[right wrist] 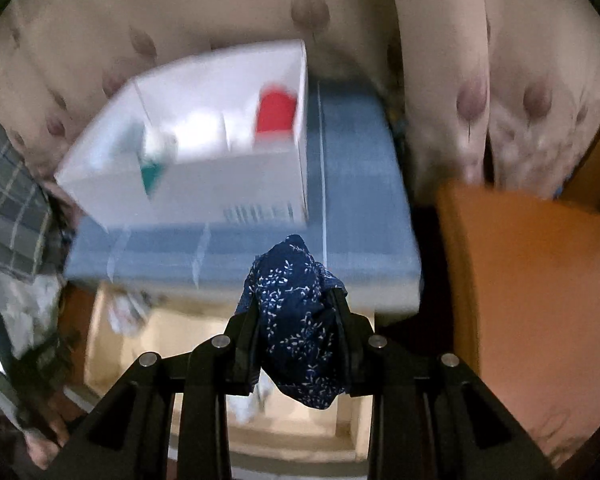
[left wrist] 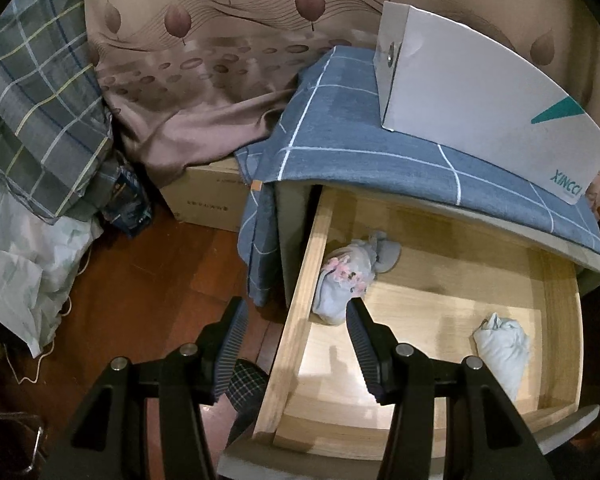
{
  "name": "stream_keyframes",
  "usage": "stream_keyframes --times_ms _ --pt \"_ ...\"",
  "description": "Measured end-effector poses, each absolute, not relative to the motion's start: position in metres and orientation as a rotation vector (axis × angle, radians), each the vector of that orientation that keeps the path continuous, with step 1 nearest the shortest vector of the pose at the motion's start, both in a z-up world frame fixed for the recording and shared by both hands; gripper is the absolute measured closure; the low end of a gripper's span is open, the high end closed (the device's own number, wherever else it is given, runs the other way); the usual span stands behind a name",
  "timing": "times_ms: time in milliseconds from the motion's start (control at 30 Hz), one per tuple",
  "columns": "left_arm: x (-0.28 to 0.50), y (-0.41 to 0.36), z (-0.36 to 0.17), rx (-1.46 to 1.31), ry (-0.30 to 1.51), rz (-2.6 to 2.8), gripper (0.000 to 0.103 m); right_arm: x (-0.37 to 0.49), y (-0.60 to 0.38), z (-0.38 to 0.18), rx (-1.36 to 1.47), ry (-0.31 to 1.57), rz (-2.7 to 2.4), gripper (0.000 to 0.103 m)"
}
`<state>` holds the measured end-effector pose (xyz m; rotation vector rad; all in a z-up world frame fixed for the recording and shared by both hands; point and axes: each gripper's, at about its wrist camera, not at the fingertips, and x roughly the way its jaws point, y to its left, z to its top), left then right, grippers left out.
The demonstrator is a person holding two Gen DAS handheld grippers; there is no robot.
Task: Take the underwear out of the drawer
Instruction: 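Lift the navy floral underwear with the right gripper and carry it into the white box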
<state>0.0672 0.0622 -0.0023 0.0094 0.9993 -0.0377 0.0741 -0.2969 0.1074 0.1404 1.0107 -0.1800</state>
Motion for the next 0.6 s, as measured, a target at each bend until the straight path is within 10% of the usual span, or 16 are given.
stream_keyframes --times_ms 600 --pt "0.07 0.077 -0.004 -0.042 1.007 -0.014 0.051 0.215 -0.266 0.155 0.127 0.903 -0.174 0.076"
